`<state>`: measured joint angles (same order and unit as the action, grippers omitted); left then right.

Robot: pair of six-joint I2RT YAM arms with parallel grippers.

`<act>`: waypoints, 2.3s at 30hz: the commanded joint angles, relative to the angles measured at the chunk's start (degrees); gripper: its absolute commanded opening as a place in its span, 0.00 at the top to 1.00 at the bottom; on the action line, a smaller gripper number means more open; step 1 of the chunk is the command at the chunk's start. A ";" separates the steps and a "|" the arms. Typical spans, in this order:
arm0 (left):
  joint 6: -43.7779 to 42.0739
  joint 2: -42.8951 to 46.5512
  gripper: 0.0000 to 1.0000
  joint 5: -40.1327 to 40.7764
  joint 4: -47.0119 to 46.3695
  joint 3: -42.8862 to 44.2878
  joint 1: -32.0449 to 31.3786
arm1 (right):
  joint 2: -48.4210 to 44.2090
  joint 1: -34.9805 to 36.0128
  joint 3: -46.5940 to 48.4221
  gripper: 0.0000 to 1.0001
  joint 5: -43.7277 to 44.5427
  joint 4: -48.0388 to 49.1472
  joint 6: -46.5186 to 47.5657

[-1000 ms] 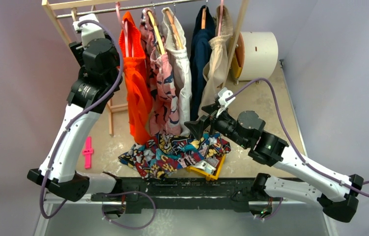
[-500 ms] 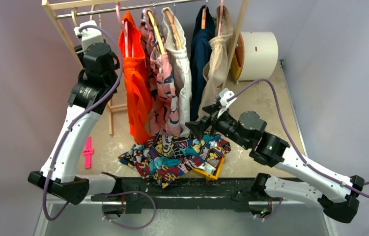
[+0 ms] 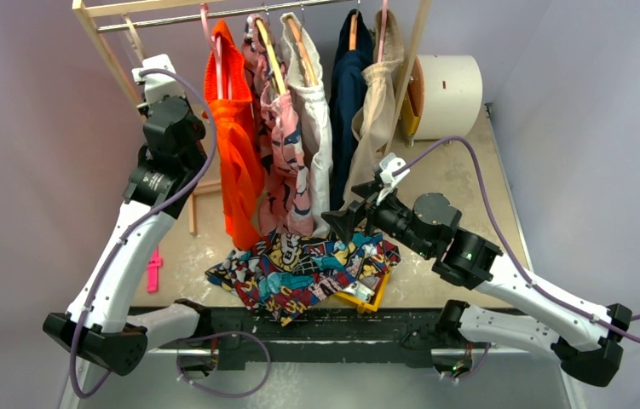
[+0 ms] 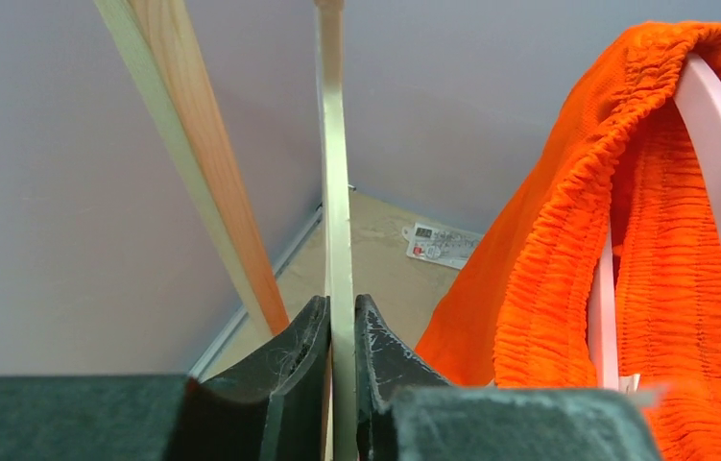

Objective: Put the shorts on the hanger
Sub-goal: Pick up the hanger from the clothesline.

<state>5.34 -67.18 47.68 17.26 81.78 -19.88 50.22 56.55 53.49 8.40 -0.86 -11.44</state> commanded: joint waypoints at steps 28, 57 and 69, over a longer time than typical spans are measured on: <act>-10.72 5.91 1.00 -3.56 -38.70 -17.63 0.44 | 3.32 -0.13 3.67 0.01 3.11 -0.44 2.33; -7.98 15.09 1.00 -8.03 -39.23 -25.50 0.39 | 3.33 -0.08 4.57 0.01 3.64 -1.88 4.03; 11.58 20.43 1.00 -16.77 12.00 -9.71 0.43 | 3.27 -0.08 7.64 0.01 1.89 -2.62 5.93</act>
<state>7.22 -46.78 35.24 8.05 64.53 -19.84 54.00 56.55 57.60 10.90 -4.86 -7.01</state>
